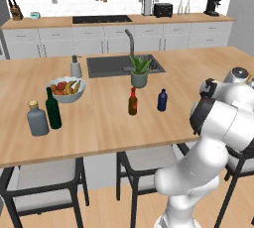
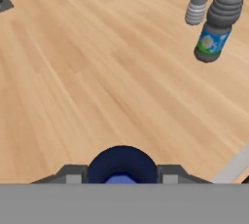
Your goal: Move the plastic bottles in the middle to the plastics group, and the glass bottles in the middle to the glass group.
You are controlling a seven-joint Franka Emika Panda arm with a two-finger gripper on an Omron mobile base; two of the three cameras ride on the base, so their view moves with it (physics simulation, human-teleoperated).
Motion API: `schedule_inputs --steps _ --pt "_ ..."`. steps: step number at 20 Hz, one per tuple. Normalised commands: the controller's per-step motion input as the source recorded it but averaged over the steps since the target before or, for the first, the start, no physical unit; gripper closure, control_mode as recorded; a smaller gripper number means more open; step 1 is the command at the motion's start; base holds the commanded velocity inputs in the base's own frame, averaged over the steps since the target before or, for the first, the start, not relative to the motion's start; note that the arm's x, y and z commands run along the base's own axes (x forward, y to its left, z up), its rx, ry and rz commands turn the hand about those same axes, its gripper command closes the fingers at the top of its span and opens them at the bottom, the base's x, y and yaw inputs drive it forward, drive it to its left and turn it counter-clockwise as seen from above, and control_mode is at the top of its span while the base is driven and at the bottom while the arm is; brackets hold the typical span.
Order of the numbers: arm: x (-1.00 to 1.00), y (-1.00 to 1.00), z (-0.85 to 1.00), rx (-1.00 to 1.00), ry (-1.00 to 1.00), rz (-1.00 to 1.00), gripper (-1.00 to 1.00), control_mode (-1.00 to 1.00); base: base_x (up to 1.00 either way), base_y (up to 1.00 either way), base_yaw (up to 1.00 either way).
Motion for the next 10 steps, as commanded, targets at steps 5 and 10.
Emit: schedule_inputs --steps 5,10 --pt "0.0 -0.71 0.03 0.0 0.0 -0.11 1.0 -1.0 0.0 0.0 0.0" --pt "0.0 -0.7 -0.02 0.0 -0.01 -0.05 1.0 -1.0 0.0 0.0 0.0"
